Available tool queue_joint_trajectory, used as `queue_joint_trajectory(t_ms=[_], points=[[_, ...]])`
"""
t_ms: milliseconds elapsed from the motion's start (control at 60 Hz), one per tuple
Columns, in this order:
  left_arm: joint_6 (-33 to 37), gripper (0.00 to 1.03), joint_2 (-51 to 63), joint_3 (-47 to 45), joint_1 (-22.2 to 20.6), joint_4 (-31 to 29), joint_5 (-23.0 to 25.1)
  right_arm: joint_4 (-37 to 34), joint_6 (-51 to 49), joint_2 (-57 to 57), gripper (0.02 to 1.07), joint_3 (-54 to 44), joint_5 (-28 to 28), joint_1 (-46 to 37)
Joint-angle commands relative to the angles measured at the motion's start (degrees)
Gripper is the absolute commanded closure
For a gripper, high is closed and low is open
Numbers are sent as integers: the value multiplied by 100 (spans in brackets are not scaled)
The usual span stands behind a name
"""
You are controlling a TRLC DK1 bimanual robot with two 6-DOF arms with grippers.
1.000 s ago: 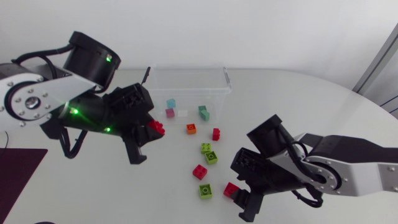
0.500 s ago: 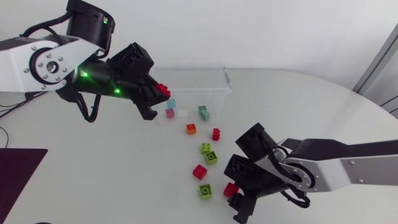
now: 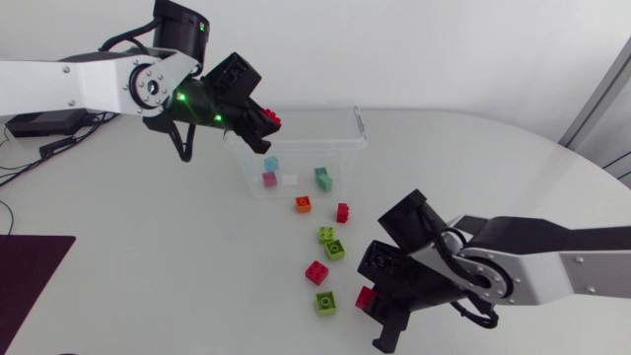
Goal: Pick up the duplo bricks and place them in the container
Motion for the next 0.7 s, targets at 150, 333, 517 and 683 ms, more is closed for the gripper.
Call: queue_joint_trajectory(t_ms=[150, 333, 517, 683], points=[[-325, 20, 861, 936, 296, 61, 40, -563, -104, -644, 92, 437, 57, -130], [-272, 5, 870, 848, 305, 113, 13, -915, -262, -872, 92, 964, 57, -464], [-307, 5, 149, 374, 340, 175, 22, -1082, -385, -811, 92, 1711, 30, -850], [-52, 5, -756, -435, 208, 113, 136, -941, -385, -451, 92, 2300, -75, -1123]])
